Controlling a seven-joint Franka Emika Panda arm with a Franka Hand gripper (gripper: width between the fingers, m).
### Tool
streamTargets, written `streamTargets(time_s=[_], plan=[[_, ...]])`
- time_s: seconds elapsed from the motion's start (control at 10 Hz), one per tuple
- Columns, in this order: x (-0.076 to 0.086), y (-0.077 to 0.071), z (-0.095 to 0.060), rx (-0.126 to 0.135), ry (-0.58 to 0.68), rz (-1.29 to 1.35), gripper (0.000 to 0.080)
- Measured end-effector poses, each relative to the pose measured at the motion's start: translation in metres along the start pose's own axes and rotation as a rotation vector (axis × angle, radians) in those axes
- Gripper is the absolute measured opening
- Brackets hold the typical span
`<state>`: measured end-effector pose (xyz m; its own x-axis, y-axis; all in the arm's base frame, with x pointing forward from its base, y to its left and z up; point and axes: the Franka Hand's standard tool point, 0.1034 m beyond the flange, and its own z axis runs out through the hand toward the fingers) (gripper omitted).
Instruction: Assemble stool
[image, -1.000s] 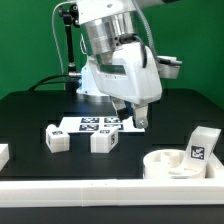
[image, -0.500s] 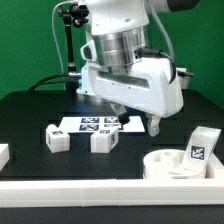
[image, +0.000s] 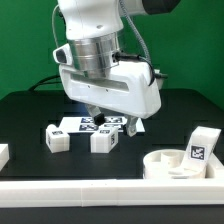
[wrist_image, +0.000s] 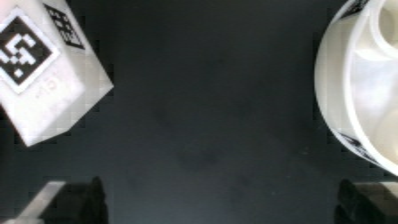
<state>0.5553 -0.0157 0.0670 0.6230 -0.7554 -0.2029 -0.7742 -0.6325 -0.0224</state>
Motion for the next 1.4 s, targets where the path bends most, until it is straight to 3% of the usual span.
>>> streamTargets(time_s=[0.1,0.2,0.3,0.6,1.0,1.1,1.2,1.4], plan=[[0.001,0.002,0.0,-0.008,0.003,-0.044,0.0649],[0.007,0.011,0.001,-0.039,0.011,-0.182,0.0649],[0.01,0.02,0.005,-0.05,0.007,-0.257,0.0649],[0.01,0.03,0.011,-0.056,0.008,-0.417,0.0649],[0.009,0.032,0.012,-0.064,-0.019,-0.406,0.0649],[0.006,0.036,0.014,-0.078,-0.062,-0.423,0.0649],[0.002,0.043,0.019,-0.11,-0.141,-0.462,0.0649],[0.006,0.054,0.023,-0.131,-0.267,-0.46,0.0649]])
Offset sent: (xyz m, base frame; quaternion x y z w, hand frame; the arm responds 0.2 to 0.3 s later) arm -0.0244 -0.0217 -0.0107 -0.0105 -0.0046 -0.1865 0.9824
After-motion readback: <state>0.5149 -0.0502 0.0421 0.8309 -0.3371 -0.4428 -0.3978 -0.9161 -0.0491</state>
